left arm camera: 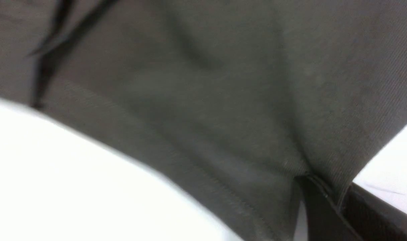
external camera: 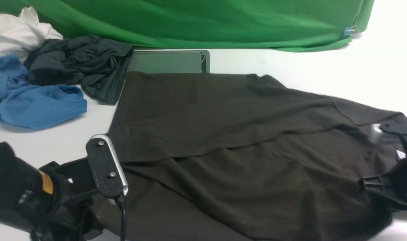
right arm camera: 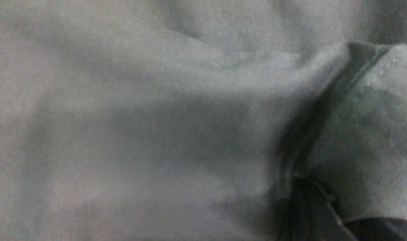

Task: Fold a long-sleeved shirt on a white desktop.
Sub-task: 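Grasp the near edge of the shirt at its hem and shoulder corners, then fold the black garment in half by bringing its near edge over to the far edge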

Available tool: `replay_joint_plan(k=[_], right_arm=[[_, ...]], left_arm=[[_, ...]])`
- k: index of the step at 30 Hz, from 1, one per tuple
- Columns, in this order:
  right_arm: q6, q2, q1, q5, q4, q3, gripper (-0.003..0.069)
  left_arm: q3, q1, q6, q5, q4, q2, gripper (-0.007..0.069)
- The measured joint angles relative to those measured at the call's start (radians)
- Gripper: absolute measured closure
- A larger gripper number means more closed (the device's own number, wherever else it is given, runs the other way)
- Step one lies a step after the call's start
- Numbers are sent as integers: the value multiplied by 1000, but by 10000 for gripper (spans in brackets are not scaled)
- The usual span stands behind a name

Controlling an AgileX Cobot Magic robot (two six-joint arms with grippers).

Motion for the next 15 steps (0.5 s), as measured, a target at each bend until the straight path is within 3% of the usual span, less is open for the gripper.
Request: replay_joint_plan(k=[9,15], right_arm=[[18,-41,-62,27,-22,-2,585],[1,-4,-61,21,-16,-114,585]], left_arm=[[-5,0,-9,-51,41,-17,598],[-58,16,-71,-278,143,41,598]])
